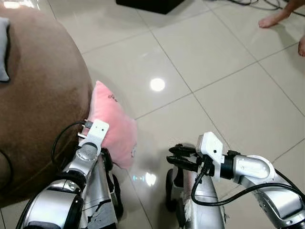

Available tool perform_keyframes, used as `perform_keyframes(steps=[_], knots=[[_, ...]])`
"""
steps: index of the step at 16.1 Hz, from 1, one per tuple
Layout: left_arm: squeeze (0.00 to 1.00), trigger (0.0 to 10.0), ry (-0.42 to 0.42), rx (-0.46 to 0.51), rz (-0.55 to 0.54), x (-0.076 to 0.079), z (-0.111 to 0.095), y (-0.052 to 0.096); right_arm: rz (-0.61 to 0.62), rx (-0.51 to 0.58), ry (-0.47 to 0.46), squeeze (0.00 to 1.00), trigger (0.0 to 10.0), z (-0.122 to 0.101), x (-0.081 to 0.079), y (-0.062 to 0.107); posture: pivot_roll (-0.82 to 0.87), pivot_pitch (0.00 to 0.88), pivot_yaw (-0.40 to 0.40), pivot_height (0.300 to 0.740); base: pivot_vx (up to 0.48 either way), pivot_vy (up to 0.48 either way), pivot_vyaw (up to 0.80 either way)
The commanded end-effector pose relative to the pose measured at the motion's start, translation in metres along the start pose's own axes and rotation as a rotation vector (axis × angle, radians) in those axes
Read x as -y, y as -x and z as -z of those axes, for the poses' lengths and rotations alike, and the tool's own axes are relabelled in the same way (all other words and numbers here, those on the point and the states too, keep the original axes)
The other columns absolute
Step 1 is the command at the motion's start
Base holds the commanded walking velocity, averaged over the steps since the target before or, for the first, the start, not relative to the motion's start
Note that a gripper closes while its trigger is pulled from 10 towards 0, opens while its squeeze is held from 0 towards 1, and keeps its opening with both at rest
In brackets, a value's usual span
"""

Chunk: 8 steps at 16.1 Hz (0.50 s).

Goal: Move the pillow to the sofa from floor

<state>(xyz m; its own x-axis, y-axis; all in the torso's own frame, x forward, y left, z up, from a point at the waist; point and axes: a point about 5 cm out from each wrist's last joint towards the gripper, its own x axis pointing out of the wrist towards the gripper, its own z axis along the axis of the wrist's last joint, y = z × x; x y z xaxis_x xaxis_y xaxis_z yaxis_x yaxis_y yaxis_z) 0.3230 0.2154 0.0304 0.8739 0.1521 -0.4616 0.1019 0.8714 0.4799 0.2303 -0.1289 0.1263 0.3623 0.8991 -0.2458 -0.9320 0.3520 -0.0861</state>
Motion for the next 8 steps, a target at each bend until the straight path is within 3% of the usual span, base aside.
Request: perform_keyframes(steps=[1,2,5,8], knots=[[0.0,0.0,-0.008,-0.048,0.006,0.004,0.015,0.003,-0.024,-0.004,-0.002,0.0,10.0,0.0,-0.005,0.0,-0.19,0.396,-0.08,0.552,0.0,0.0,0.0],[0.0,0.0,0.011,-0.038,0.012,0.004,0.014,0.003,-0.023,-0.004,-0.002,0.0,10.0,0.0,-0.005,0.0,-0.19,0.389,-0.079,0.552,0.0,0.0,0.0],[0.0,0.0,0.113,0.12,0.089,0.013,-0.008,0.003,0.025,0.026,-0.016,0.0,10.0,-0.001,-0.005,0.002,-0.16,0.353,-0.078,0.552,0.0,0.0,0.0],[0.0,0.0,0.184,0.322,0.168,0.022,-0.029,0.01,0.073,0.062,-0.049,0.0,10.0,-0.002,-0.011,0.006,-0.13,0.285,-0.077,0.552,0.0,0.0,0.0]])
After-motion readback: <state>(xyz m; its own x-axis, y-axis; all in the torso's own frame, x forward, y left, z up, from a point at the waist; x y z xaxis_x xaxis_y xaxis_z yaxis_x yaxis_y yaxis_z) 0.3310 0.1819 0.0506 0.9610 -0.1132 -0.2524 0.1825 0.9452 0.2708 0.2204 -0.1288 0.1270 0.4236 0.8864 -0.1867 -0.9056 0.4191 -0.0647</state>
